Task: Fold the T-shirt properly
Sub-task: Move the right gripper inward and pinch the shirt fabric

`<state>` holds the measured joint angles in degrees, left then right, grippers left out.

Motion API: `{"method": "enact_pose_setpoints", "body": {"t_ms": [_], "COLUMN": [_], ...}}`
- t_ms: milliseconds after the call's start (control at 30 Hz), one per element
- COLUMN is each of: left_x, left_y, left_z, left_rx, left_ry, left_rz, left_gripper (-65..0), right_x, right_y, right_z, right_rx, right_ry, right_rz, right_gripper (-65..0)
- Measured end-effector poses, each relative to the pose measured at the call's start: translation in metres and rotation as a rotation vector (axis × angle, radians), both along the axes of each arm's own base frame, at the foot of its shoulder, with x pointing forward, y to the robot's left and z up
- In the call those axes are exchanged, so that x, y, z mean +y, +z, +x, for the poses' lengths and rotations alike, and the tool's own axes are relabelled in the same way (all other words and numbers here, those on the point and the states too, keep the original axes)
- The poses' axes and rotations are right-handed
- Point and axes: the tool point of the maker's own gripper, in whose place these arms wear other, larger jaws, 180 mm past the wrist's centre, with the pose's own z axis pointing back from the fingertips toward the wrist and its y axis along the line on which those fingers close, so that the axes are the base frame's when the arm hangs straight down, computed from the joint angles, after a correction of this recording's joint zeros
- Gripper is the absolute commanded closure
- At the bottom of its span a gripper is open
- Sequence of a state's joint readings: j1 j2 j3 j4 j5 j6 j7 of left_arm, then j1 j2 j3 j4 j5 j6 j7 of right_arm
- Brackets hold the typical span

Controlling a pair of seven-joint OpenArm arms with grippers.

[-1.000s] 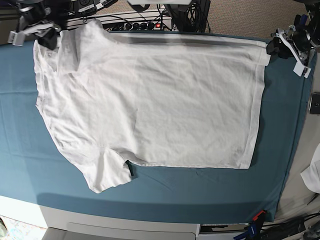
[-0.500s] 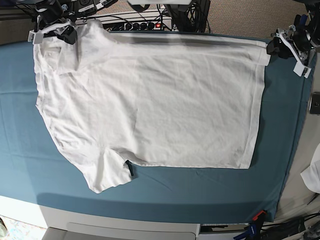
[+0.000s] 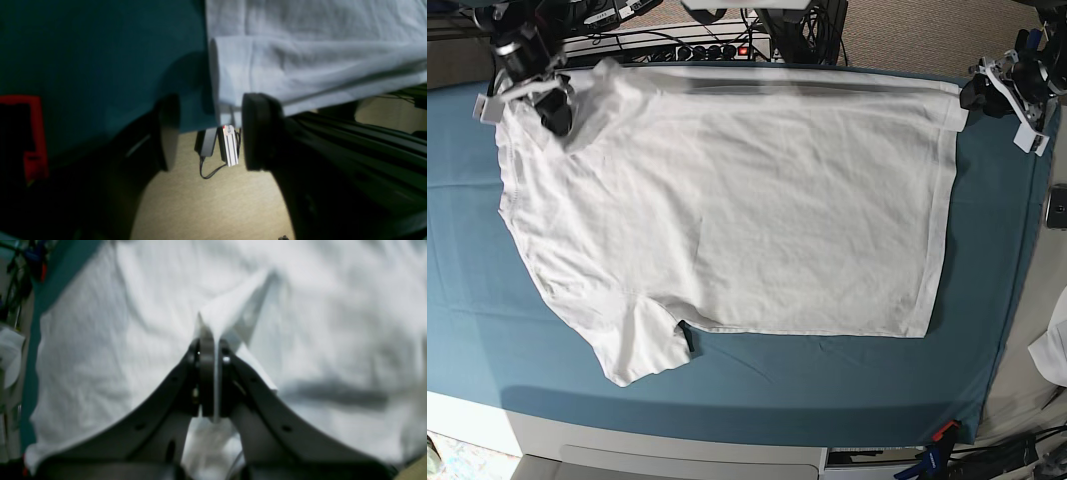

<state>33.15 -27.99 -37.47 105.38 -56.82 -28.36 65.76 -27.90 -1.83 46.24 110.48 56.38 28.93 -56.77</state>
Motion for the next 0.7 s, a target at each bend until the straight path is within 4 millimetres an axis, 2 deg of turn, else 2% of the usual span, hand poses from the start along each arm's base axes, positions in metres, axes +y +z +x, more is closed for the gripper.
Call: {"method": "enact_pose_setpoints", "body": {"t_ms": [233,300,500,533,600,700], "left_x": [0.0,0.0,0.0,0.0,0.0,0.001], "left_y": [0.0,0.0,0.0,0.0,0.0,-0.001], "left_z": [0.001,0.001,0.0,0.0,0.001,0.0], "left_rx": [-0.003,-0.003,-0.003,-0.003,-0.003,0.0], "left_ry": [0.001,0.001,0.001,0.001,0.001,0.001], "left_rz": [-0.001,-0.001,-0.001,-0.001,0.0,0.008], "left_gripper": [-30.9,-30.9,-30.9,-30.9,-30.9,-30.9], "right_x": [-0.002,0.006,0.049,0.054,0.061,0.062], "right_y": [0.019,0.019,0.014,0.011,0.006,0.003], "right_z": [0.04,0.049,0.078,0.08,0.081,0.082], "right_rx": [-0.103,-0.11,-0.124,-0.111,-0.095,-0.082], "right_ry": [-0.003,0.021,0.154,0.171,0.2,0.209], "right_rz": [-0.046,-0.054,-0.118,-0.135,-0.165,-0.193], "right_gripper": [0.0,0.0,-0.2,-2.4,-6.0,-6.9]}}
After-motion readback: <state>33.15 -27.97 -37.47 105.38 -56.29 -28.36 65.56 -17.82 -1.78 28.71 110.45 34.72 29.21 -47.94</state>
